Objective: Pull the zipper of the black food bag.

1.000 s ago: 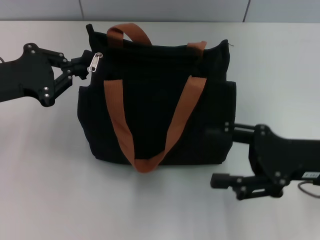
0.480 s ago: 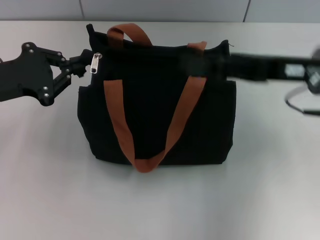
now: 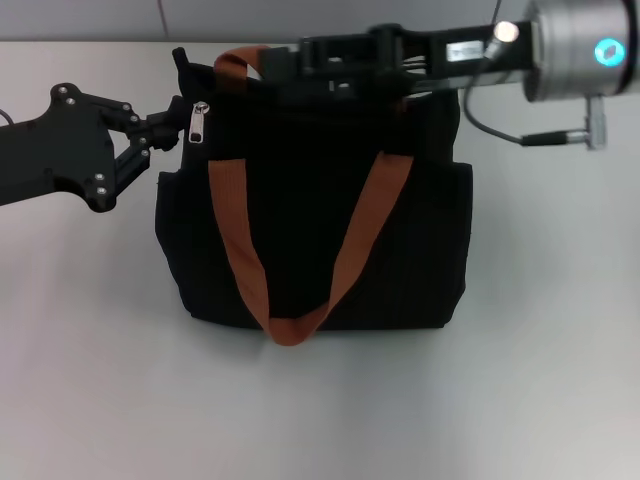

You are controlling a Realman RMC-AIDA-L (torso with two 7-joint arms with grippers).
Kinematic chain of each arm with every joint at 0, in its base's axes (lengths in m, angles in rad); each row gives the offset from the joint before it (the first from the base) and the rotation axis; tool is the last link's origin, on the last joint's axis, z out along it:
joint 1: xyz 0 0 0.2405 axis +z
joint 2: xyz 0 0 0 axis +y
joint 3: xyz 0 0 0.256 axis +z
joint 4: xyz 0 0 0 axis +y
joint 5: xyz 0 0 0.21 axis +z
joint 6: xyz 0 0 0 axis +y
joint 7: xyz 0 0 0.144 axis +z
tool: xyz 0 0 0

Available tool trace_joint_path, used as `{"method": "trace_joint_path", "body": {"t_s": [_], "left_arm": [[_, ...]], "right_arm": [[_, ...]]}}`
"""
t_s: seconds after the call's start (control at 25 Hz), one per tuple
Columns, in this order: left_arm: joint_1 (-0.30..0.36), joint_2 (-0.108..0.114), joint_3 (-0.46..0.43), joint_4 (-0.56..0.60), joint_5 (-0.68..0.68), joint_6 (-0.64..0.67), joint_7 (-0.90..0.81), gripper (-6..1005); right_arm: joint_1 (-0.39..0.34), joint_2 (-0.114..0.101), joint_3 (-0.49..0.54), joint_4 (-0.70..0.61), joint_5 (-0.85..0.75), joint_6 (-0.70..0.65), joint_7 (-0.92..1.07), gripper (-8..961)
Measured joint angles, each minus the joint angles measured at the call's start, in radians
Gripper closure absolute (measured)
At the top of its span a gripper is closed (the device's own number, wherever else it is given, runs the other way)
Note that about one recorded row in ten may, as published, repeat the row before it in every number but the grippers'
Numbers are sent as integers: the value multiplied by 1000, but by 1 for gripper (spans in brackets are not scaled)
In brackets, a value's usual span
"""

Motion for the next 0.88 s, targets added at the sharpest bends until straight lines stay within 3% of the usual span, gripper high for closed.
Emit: {"method": "trace_joint_path", "body": {"t_s": [0.56, 0.88], "left_arm": [[1, -3, -2, 8, 0, -5, 2, 967], [3, -6, -2, 11, -2, -5, 4, 967]], "right_arm": [[88, 12, -132, 8, -13, 135, 119, 169], [112, 28, -195, 14, -13, 213, 162, 325]]}}
